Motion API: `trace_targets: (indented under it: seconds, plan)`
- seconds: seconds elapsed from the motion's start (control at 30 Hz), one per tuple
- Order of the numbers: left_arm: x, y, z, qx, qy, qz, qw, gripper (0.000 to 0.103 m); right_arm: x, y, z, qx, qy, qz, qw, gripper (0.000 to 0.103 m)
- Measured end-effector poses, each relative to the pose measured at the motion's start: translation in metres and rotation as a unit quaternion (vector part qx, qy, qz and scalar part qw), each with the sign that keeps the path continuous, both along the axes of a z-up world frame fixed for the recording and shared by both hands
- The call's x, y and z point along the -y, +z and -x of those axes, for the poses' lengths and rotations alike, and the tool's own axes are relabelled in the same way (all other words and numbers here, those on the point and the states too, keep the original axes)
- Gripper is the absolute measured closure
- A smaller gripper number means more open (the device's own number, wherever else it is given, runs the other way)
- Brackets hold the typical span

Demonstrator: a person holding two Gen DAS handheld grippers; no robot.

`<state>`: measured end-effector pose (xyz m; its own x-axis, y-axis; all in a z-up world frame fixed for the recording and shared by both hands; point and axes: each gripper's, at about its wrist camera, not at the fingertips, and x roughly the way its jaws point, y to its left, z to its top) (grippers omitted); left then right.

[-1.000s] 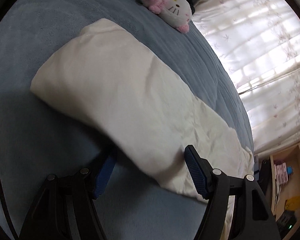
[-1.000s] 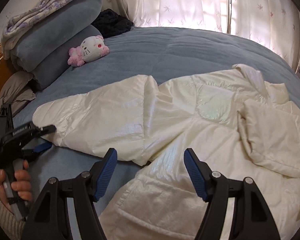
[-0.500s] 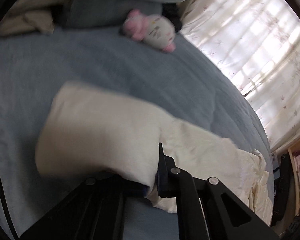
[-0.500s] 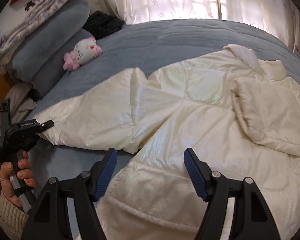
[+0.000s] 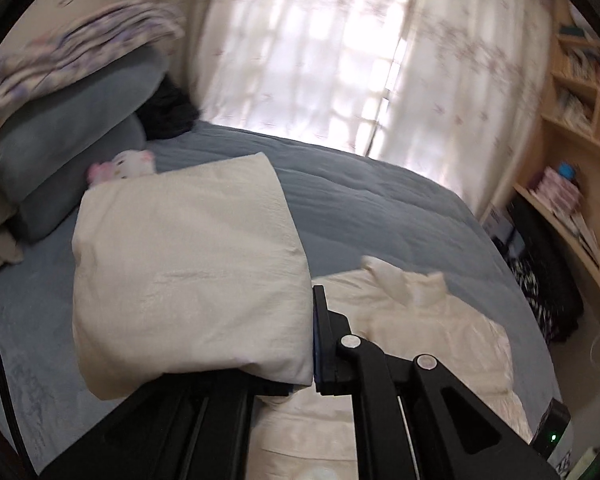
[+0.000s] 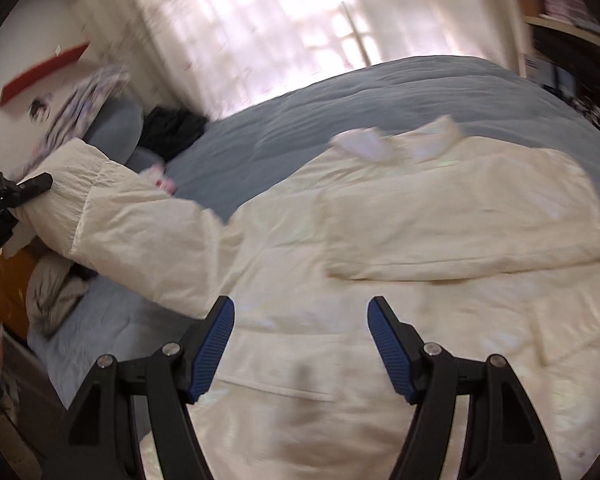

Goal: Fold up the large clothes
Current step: 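Fold the held sleeve across the jacket body with the left tool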

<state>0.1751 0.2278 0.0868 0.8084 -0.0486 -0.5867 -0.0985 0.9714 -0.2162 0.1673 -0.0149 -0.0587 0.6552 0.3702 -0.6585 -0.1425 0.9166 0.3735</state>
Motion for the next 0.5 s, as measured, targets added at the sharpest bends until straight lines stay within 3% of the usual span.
trace_targets:
  seconds: [0.27,0.5]
  plan:
    - [0.138,-0.006,-0.013,-0.023,-0.081,-0.06,0.9946,0.099,0.105,0.0,0.014,0.01,-0.088,-0.042,0.995,0.034]
    - [0.21,-0.04,-0.028,-0.052,-0.107,-0.082,0.9895,0.099,0.169,-0.014,0.017,0.001,-0.14,-0.07,0.988,0.034]
